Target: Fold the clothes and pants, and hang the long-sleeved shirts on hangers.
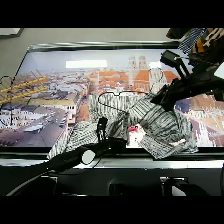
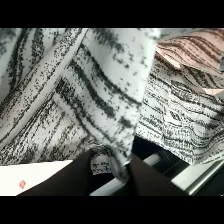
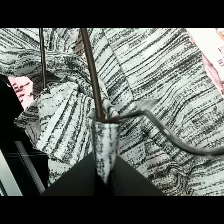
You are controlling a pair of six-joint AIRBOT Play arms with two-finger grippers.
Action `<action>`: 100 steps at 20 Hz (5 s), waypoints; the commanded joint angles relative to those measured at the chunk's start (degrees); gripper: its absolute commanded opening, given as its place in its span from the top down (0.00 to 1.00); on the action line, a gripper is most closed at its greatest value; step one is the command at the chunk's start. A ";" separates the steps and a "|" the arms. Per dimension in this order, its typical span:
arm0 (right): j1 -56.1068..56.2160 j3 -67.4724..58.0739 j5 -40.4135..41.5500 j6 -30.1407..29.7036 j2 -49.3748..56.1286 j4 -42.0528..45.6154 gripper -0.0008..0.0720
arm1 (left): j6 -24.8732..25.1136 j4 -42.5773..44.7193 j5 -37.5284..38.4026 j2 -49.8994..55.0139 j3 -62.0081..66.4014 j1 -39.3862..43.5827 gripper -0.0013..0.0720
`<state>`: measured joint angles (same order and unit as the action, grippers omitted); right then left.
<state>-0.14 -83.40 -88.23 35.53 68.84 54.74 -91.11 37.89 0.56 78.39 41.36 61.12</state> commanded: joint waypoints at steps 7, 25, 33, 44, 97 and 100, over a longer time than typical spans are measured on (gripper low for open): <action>0.07 -0.04 -0.46 2.97 -2.14 -0.02 0.95 | -0.26 0.13 11.41 -0.81 2.95 -6.78 0.96; 0.11 0.09 -2.54 8.90 -9.27 -1.49 0.95 | 8.87 4.02 38.93 -5.79 19.87 -35.69 0.96; 0.11 0.09 -1.90 8.20 -5.64 0.26 0.95 | 10.21 4.85 39.01 -5.70 20.28 -36.87 0.96; 15.19 -0.04 3.28 14.05 -3.85 24.74 0.96 | 15.32 4.85 46.99 -2.89 24.35 -41.18 0.96; 21.16 5.57 18.47 12.33 -3.06 40.92 0.96 | 4.74 -0.42 69.55 0.83 36.24 -49.90 0.96; 21.18 5.57 19.82 12.39 -2.12 40.74 0.96 | 4.11 -0.46 69.51 0.85 39.95 -49.66 0.96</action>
<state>20.95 -77.89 -69.73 47.70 65.80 95.35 -86.52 37.85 69.56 79.29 78.70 11.29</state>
